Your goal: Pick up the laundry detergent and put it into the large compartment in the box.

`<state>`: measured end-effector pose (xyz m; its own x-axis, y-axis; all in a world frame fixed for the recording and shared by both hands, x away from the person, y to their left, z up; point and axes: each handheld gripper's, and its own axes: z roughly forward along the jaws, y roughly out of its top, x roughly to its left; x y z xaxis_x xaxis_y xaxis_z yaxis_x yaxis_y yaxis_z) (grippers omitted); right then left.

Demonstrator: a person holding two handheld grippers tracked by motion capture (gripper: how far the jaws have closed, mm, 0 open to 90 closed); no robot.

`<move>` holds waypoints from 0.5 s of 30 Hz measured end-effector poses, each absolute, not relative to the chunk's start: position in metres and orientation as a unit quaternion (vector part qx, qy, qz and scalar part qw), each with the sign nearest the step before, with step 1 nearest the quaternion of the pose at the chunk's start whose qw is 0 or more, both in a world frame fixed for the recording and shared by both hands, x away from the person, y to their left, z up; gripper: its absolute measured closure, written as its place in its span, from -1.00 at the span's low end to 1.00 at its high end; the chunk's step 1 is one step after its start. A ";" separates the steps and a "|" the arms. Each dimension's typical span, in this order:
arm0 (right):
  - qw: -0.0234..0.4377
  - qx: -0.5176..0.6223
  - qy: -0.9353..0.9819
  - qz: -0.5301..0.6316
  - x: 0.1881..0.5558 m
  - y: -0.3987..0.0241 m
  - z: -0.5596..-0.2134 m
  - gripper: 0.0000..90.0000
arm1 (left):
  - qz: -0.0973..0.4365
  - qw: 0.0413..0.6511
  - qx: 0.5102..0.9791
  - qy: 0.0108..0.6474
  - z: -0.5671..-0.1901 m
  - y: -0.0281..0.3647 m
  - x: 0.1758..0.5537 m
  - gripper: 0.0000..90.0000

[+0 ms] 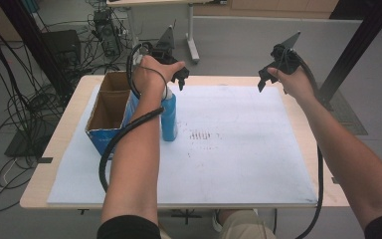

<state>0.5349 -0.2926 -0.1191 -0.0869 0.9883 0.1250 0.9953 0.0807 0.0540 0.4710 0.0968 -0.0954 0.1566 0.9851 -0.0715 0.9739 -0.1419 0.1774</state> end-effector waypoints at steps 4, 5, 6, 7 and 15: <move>0.027 -0.675 -0.735 -0.063 0.534 -0.292 -0.119 -0.85 | 0.031 0.088 0.751 0.654 -0.102 0.096 0.471 -0.89; 0.027 -0.675 -0.735 -0.063 0.534 -0.292 -0.119 -0.85 | 0.031 0.088 0.751 0.654 -0.102 0.096 0.471 -0.89; 0.027 -0.674 -0.735 -0.063 0.534 -0.292 -0.119 -0.85 | 0.031 0.088 0.750 0.654 -0.104 0.097 0.471 -0.89; 0.028 -0.674 -0.735 -0.063 0.534 -0.293 -0.119 -0.85 | 0.032 0.088 0.748 0.657 -0.105 0.097 0.470 -0.89; 0.028 -0.674 -0.735 -0.064 0.534 -0.293 -0.120 -0.85 | 0.034 0.087 0.744 0.662 -0.111 0.095 0.470 -0.89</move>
<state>0.5339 -0.2929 -0.1200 -0.0893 0.9878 0.1276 0.9950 0.0828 0.0552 0.4699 0.0954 -0.1107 0.1208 0.9905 -0.0650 0.9788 -0.1079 0.1741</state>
